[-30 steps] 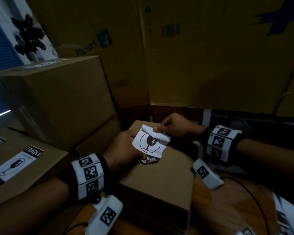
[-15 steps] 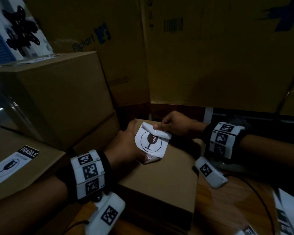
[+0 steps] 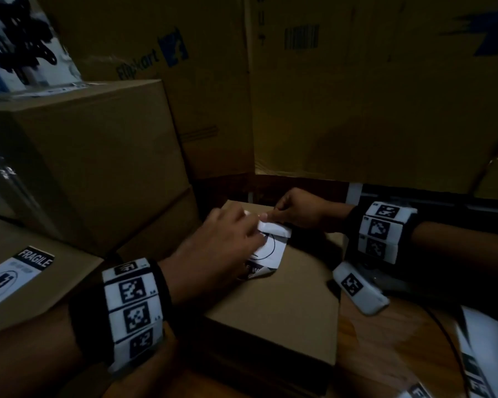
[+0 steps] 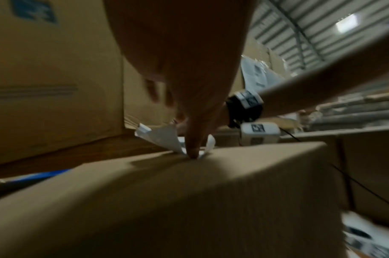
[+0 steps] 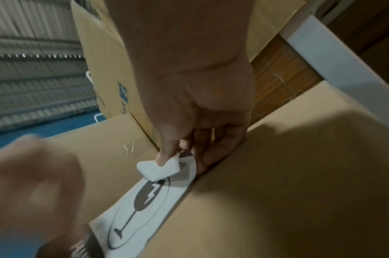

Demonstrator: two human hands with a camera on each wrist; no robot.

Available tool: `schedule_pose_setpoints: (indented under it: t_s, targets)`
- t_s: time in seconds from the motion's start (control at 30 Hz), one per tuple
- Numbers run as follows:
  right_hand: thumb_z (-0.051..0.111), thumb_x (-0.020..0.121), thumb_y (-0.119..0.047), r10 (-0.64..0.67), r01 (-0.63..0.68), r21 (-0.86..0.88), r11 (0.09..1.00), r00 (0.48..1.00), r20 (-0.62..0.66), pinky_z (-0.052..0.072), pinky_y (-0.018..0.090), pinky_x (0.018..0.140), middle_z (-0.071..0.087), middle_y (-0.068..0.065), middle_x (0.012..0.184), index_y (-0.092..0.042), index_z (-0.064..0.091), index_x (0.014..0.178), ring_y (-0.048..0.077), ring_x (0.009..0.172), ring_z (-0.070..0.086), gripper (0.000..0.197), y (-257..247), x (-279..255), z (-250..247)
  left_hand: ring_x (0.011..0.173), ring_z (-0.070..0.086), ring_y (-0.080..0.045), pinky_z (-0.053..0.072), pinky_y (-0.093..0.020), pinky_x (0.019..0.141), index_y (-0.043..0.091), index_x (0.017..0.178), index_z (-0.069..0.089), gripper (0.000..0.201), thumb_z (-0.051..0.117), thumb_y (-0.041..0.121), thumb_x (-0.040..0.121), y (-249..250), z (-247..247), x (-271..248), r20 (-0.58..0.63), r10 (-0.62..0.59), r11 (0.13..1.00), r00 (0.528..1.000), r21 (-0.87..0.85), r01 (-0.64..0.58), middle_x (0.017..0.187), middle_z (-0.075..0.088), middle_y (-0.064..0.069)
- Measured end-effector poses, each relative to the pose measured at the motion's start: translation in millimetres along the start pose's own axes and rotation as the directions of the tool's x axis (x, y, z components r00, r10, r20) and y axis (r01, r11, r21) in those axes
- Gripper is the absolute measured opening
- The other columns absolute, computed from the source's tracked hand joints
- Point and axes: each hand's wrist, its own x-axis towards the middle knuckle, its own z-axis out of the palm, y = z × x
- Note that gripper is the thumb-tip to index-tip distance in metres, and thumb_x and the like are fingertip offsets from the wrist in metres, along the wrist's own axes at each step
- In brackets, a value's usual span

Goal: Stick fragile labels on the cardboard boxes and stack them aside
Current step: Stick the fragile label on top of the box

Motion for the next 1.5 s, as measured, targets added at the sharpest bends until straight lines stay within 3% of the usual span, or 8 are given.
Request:
schedule_pose_setpoints:
  t_s: [0.07, 0.23, 0.6, 0.73, 0.9, 1.03, 1.23, 1.5]
  targets:
    - [0.069, 0.086, -0.044, 0.014, -0.014, -0.021, 1.000, 1.000, -0.014, 0.023, 0.022, 0.044, 0.037, -0.002, 0.046, -0.015, 0.050, 0.051, 0.008, 0.038, 0.029, 0.050, 0, 3, 2, 0.076, 0.057, -0.020, 0.027, -0.030, 0.059, 0.022, 0.084, 0.070, 0.024, 0.048, 0.030, 0.083, -2, 8, -4, 0.033, 0.219, 0.975, 0.975, 0.016, -0.220, 0.085, 0.060, -0.001]
    - [0.072, 0.082, -0.048, 0.106, -0.106, -0.057, 0.993, 0.994, -0.007, 0.023, 0.024, 0.047, 0.035, -0.004, 0.046, -0.019, 0.043, 0.049, 0.010, 0.040, 0.029, 0.053, -7, 4, -1, 0.102, 0.052, -0.024, 0.042, -0.038, 0.071, 0.029, 0.142, 0.047, 0.042, 0.042, 0.020, 0.101, -2, 21, -13, 0.279, 0.173, 0.976, 0.945, -0.180, -0.125, 0.114, 0.050, -0.006]
    - [0.072, 0.076, -0.060, 0.334, -0.330, -0.065, 0.942, 0.940, 0.068, 0.035, 0.021, 0.046, 0.056, -0.005, 0.059, -0.013, 0.068, 0.084, 0.010, 0.048, 0.045, 0.048, -28, 0, -18, 0.072, 0.053, -0.010, 0.026, -0.021, 0.052, 0.032, 0.126, 0.060, 0.073, 0.080, 0.042, 0.056, 5, 45, -37, -0.033, 0.233, 0.971, 0.972, -0.047, -0.235, 0.090, 0.051, 0.002]
    - [0.069, 0.082, -0.055, 0.403, -0.402, -0.035, 0.915, 0.910, 0.094, 0.039, 0.019, 0.043, 0.060, -0.006, 0.056, -0.014, 0.068, 0.082, 0.006, 0.041, 0.050, 0.042, -36, -1, -18, 0.075, 0.050, -0.012, 0.030, -0.021, 0.052, 0.031, 0.128, 0.052, 0.066, 0.064, 0.037, 0.063, -1, 54, -37, -0.142, 0.253, 0.955, 0.957, -0.122, -0.271, 0.089, 0.048, 0.003]
    - [0.067, 0.082, -0.055, 0.499, -0.505, 0.110, 0.856, 0.863, 0.080, 0.056, 0.032, 0.070, 0.071, 0.010, 0.094, -0.003, 0.069, 0.102, 0.021, 0.075, 0.066, 0.055, -38, 0, -18, 0.074, 0.054, -0.013, 0.038, -0.020, 0.050, 0.032, 0.125, 0.055, 0.075, 0.081, 0.039, 0.054, -2, 57, -37, -0.174, 0.277, 0.940, 0.945, -0.156, -0.304, 0.088, 0.052, 0.002]
    - [0.056, 0.093, -0.050, 0.528, -0.517, 0.241, 0.821, 0.849, 0.022, 0.053, 0.026, 0.060, 0.072, 0.003, 0.079, -0.007, 0.067, 0.103, 0.014, 0.064, 0.068, 0.046, -41, -9, -16, 0.080, 0.057, -0.016, 0.038, -0.021, 0.051, 0.031, 0.127, 0.056, 0.058, 0.071, 0.035, 0.071, -5, 60, -37, -0.219, 0.272, 0.920, 0.937, -0.226, -0.320, 0.095, 0.055, -0.002]
    - [0.062, 0.095, -0.025, 0.137, -0.257, -0.268, 0.929, 0.908, -0.395, 0.040, 0.013, 0.051, 0.066, -0.001, 0.076, -0.013, 0.068, 0.090, 0.007, 0.062, 0.057, 0.015, -77, -67, 9, 0.108, 0.044, -0.022, 0.048, -0.038, 0.077, 0.022, 0.132, 0.053, 0.036, 0.045, 0.027, 0.097, -17, 52, -31, -0.048, 0.240, 0.896, 0.970, -0.375, -0.240, 0.124, 0.048, -0.006]
    - [0.070, 0.085, -0.016, -0.046, -0.080, -0.390, 0.917, 0.952, -0.302, 0.048, 0.018, 0.083, 0.072, -0.003, 0.105, -0.022, 0.077, 0.099, 0.010, 0.094, 0.065, 0.016, -88, -138, 91, 0.104, 0.051, -0.020, 0.047, -0.033, 0.078, 0.017, 0.111, 0.066, 0.024, 0.049, 0.023, 0.094, -26, 56, -35, -0.119, 0.297, 0.855, 0.947, -0.409, -0.319, 0.115, 0.057, -0.002]
